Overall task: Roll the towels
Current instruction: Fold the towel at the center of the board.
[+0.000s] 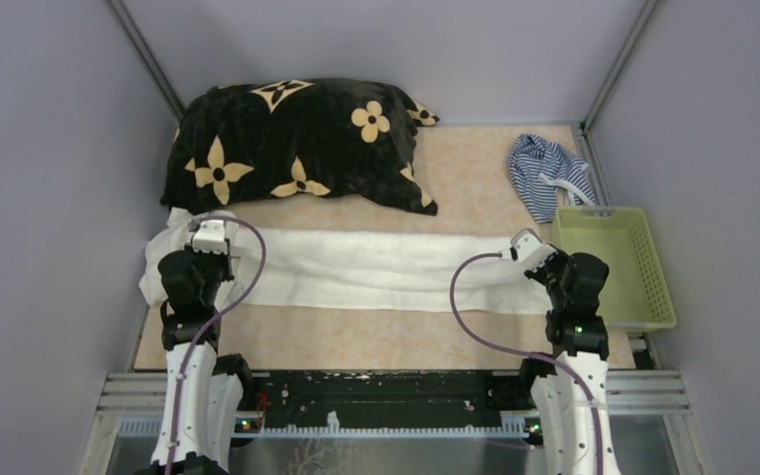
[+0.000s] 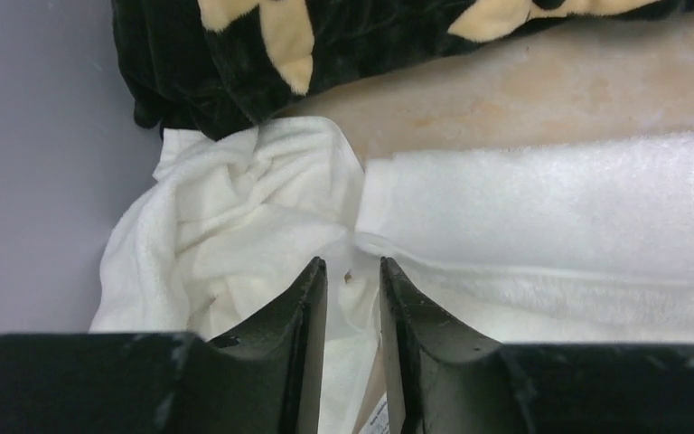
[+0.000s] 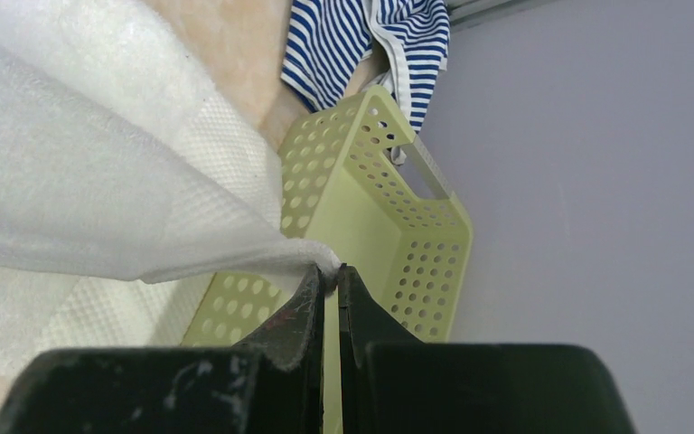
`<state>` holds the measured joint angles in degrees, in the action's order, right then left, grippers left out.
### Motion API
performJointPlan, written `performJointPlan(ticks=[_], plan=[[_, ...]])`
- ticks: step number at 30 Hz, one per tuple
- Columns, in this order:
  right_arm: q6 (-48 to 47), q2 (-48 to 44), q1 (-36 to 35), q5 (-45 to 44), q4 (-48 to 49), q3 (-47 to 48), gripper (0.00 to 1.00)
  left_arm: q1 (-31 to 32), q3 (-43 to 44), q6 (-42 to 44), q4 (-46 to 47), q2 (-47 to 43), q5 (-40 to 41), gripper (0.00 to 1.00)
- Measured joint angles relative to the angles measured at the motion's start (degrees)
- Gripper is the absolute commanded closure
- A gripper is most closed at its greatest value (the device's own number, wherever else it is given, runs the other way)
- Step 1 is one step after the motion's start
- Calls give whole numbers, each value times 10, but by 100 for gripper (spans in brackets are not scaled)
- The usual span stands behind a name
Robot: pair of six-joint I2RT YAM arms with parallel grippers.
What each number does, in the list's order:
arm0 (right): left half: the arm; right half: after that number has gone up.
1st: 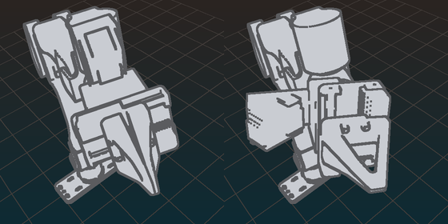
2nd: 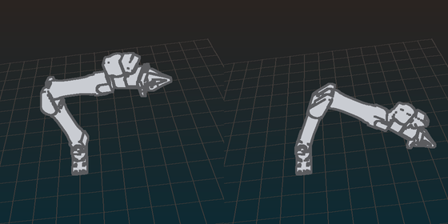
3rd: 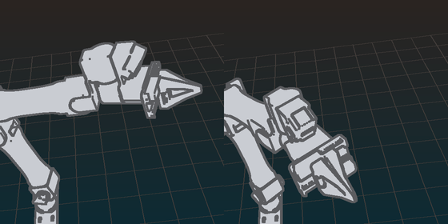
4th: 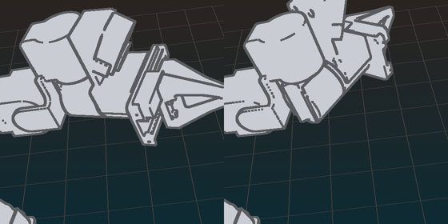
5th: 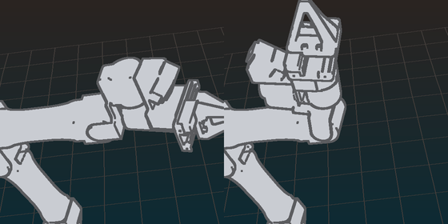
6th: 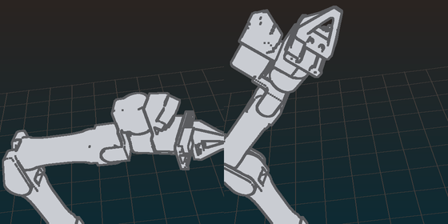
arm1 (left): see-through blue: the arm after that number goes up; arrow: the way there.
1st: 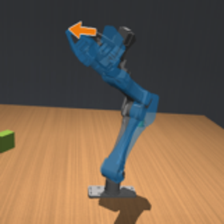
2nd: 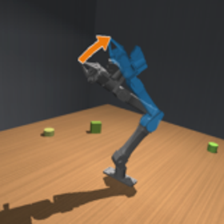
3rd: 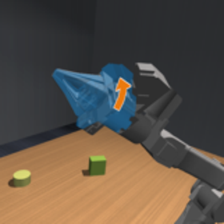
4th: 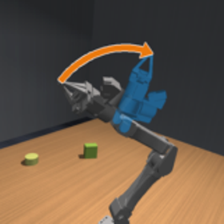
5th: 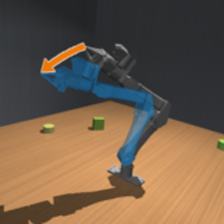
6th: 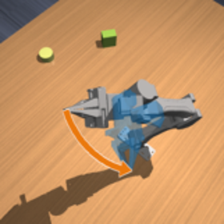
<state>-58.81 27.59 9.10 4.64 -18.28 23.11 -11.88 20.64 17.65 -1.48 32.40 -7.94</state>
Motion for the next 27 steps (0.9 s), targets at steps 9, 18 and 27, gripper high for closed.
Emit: performJointPlan(ticks=[9, 18, 27], plan=[[-28, -17, -4, -22, -28, -3, 48, 6, 11, 2, -38, 6, 6, 39], [-19, -10, -5, -36, 4, 1, 34, 6, 37, -10, -32, 14, 8, 26], [36, 19, -3, -43, 69, 63, 28, 6, 84, -94, 27, 84, -27, 23]])
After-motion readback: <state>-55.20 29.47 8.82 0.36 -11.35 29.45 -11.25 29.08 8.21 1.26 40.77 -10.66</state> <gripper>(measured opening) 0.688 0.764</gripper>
